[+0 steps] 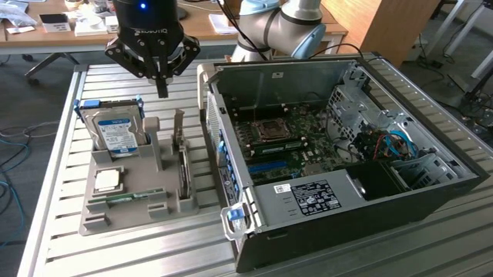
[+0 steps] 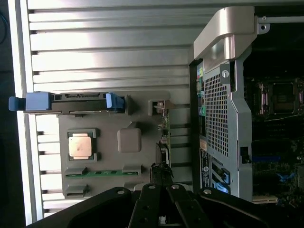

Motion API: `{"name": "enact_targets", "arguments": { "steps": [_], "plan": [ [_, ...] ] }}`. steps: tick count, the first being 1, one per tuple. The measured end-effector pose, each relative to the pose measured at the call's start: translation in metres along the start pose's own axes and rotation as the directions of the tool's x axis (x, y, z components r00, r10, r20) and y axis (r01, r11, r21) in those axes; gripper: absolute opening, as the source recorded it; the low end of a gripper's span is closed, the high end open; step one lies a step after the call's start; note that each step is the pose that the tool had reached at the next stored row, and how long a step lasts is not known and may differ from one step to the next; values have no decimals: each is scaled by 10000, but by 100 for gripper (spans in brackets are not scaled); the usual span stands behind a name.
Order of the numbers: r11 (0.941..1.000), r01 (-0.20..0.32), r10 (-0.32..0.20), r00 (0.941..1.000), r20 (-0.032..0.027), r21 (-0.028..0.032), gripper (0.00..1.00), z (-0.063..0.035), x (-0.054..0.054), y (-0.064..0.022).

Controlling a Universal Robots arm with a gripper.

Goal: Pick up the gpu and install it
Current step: 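Reach for the gpu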

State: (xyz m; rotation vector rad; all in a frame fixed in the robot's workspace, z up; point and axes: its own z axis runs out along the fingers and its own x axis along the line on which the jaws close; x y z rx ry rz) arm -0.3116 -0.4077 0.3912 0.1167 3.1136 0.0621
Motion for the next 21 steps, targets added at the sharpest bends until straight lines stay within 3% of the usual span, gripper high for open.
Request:
{"name": "enact_targets", "arguments": {
  "steps": [21],
  "plan": [
    [10000,2,-2,10000,1,25,11,9,-8,-92]
  ]
}}
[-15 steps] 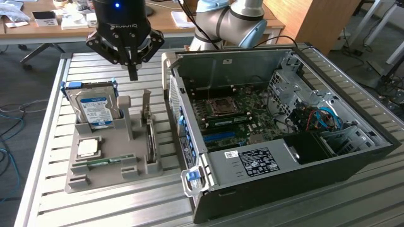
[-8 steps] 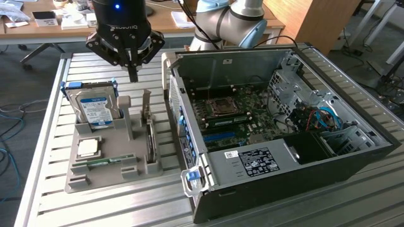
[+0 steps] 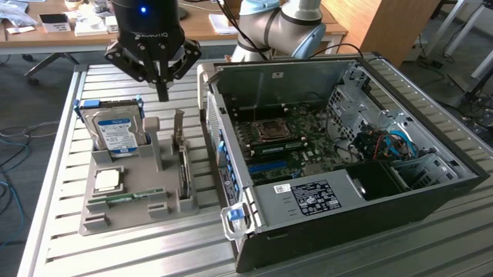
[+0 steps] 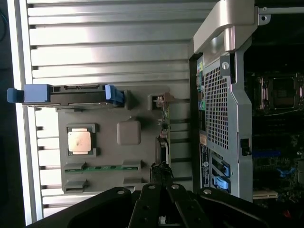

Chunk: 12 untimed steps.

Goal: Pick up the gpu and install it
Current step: 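Reach for the gpu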

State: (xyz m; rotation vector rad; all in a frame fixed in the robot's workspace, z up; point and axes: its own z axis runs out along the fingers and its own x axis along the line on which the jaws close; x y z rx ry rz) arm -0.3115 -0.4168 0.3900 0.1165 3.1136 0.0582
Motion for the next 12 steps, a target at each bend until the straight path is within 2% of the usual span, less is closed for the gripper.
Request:
{"name": "enact_targets", "arguments": {
  "steps": [12],
  "plan": [
    [10000,0,0,10000,1,1,11,13,-4,-60]
  ]
}}
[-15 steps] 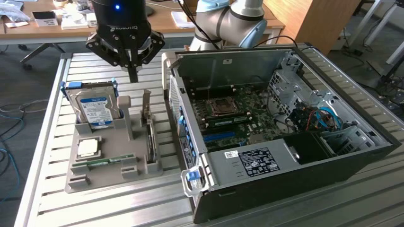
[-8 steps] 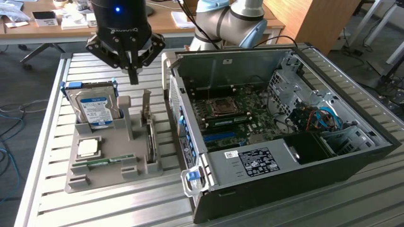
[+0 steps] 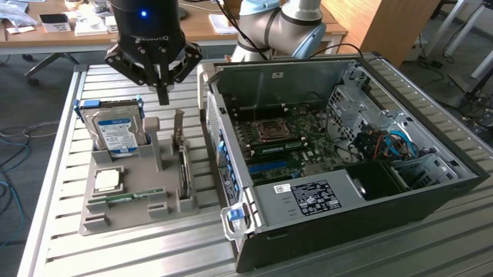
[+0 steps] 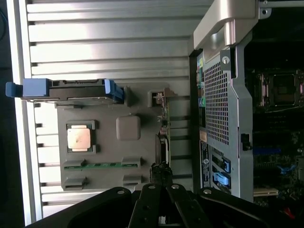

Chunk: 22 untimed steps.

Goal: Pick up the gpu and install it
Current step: 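Reach for the gpu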

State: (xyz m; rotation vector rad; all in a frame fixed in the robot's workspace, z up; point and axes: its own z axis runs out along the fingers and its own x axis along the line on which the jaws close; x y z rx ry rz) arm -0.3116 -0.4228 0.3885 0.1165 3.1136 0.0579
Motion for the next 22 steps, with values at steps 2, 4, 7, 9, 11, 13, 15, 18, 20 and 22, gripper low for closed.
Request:
{"name": "enact_targets", "arguments": {
  "steps": [2,4,7,9,11,13,15,18,20,22],
  "plan": [
    [10000,0,0,10000,-1,1,11,1,0,-5],
    [10000,-1,1,10000,-2,2,11,1,0,-6],
    [10000,1,-1,10000,-1,1,11,2,-1,-10],
    [10000,3,-3,10000,-2,2,11,2,-2,-19],
    [10000,1,-1,10000,-1,1,11,4,-2,-28],
    [10000,1,-1,10000,0,2,11,6,-3,-37],
    [10000,0,0,10000,-1,3,11,7,-3,-46],
    [10000,1,-1,10000,-1,4,11,9,-4,-58],
    [10000,1,-1,10000,-1,4,11,11,-5,-67],
    [10000,1,-1,10000,-1,5,11,13,-6,-79]
  ]
}}
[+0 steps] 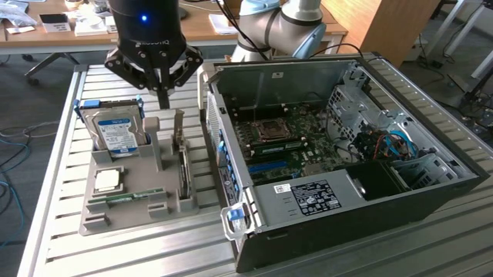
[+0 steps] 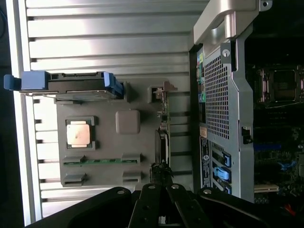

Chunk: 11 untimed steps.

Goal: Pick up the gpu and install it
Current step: 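Reach for the gpu, then pick up the gpu and move the gpu toward the slot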

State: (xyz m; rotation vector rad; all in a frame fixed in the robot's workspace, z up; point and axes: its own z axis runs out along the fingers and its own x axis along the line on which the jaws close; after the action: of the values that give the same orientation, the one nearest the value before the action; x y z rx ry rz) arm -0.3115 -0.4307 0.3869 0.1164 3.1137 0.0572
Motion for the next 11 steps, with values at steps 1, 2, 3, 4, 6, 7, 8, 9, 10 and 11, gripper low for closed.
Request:
{"name": "enact_targets", "arguments": {
  "steps": [1,2,3,4,6,7,8,9,10,11],
  "plan": [
    [10000,0,0,10000,0,0,11,1,0,-6],
    [10000,0,0,10000,0,0,11,2,-1,-11],
    [10000,0,0,10000,1,-1,11,3,-1,-16],
    [10000,0,0,10000,0,-1,11,4,-1,-20],
    [10000,-1,1,10000,1,-1,11,5,-2,-21],
    [10000,-2,2,10000,1,-1,11,5,-1,-21],
    [10000,0,0,10000,0,0,11,4,-2,-22],
    [10000,-1,1,10000,0,0,11,4,-1,-22],
    [10000,0,0,10000,0,-1,11,4,-1,-22],
    [10000,0,0,10000,0,-1,11,4,-2,-22]
  ]
}}
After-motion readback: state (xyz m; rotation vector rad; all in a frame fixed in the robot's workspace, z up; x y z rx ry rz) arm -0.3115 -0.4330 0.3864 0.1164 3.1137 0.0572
